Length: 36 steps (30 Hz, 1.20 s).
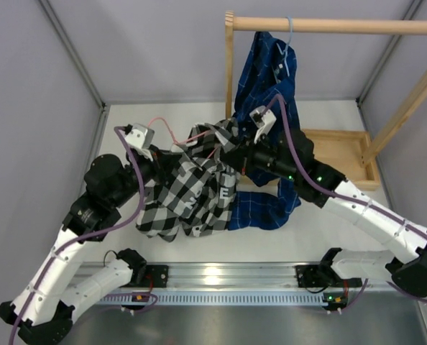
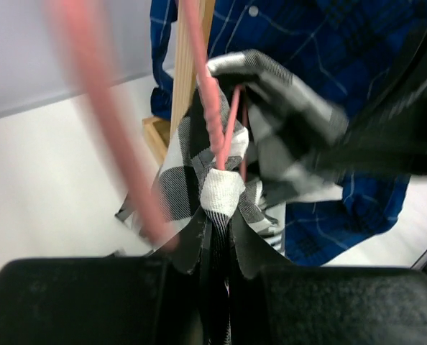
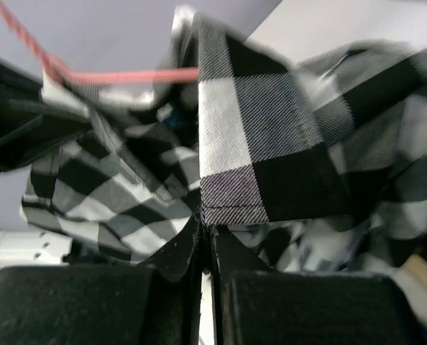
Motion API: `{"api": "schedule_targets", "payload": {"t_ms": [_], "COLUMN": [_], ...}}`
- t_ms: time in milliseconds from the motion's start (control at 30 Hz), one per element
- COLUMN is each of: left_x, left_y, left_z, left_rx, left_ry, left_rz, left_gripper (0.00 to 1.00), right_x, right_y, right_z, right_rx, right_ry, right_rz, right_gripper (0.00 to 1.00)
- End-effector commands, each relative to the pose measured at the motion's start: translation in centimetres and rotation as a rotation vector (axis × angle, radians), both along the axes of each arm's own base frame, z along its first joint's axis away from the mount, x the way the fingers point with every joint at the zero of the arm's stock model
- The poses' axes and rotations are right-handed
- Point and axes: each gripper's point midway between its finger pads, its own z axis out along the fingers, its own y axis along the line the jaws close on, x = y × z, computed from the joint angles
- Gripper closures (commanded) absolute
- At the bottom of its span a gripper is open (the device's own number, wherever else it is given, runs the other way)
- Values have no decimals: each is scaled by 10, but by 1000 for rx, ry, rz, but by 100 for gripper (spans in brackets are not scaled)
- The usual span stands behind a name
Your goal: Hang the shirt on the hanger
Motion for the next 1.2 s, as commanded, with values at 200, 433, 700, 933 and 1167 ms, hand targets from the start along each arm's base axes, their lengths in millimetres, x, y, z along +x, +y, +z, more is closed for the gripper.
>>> {"api": "schedule_targets", "payload": {"t_ms": [200,433,700,933,1167], "left_x": [16,5,-66,-120,-130], "left_y": [-52,-54,-77,-93,-94], "left_z": [92,93,48,35,31], "left_rx": [-234,-67,36,-31,-53], "left_ry": [-130,-171,-191,-87,-52], "left_rz": [-177,-264,-708,-1135,-1251], "left_gripper": [100,100,100,100,100], "right_x": [-42,-62,-119,-119,-132], "right_y": [21,-43,-110,-84,-25], "right_z": [4,-45,3,76,97], "right_rx": [256,31,-83,-96,0], "right_ry": [10,-15,-182,-350,-324], "right_rz": [119,59,149,300,597], "right_gripper": [98,47,43,40,44]}}
